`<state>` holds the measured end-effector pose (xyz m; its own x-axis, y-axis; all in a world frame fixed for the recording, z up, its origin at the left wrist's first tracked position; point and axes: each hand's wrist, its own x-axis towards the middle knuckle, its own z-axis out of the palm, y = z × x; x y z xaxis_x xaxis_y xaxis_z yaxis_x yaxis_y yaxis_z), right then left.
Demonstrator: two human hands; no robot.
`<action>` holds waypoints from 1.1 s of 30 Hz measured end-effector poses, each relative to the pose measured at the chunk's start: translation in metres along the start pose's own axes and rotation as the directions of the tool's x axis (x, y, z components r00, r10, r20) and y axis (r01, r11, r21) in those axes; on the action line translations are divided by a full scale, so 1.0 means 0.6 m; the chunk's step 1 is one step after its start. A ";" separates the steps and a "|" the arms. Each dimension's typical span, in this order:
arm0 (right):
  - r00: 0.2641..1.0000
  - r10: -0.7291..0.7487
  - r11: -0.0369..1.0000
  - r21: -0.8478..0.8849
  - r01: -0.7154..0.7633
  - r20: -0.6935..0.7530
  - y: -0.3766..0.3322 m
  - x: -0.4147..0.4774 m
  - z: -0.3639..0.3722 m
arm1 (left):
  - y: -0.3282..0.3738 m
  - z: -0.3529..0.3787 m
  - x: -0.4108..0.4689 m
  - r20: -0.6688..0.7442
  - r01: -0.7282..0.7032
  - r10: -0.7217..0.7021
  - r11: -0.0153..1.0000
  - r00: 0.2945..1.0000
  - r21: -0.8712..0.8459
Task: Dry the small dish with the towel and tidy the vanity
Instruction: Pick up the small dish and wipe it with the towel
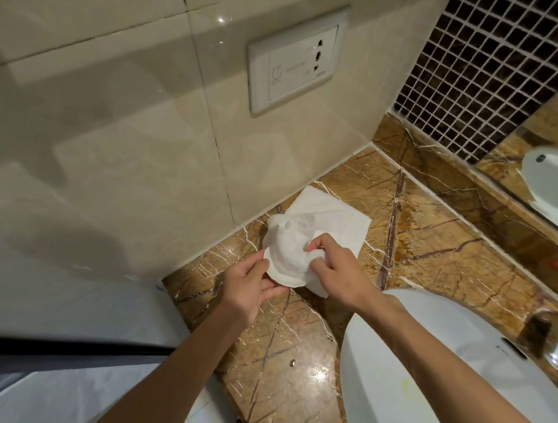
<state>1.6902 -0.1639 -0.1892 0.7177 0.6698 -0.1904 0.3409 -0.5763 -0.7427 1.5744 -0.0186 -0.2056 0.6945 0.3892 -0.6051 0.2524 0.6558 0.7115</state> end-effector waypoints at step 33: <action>0.998 -0.046 0.989 0.140 0.051 -0.039 0.018 -0.023 -0.006 | -0.019 0.005 -0.018 -0.075 -0.063 0.066 0.997 0.995 0.038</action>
<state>1.6863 -0.1809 -0.1925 0.7241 0.6771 -0.1311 0.2885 -0.4700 -0.8342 1.5661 -0.0322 -0.2057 0.6567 0.4792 -0.5823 0.2333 0.6051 0.7612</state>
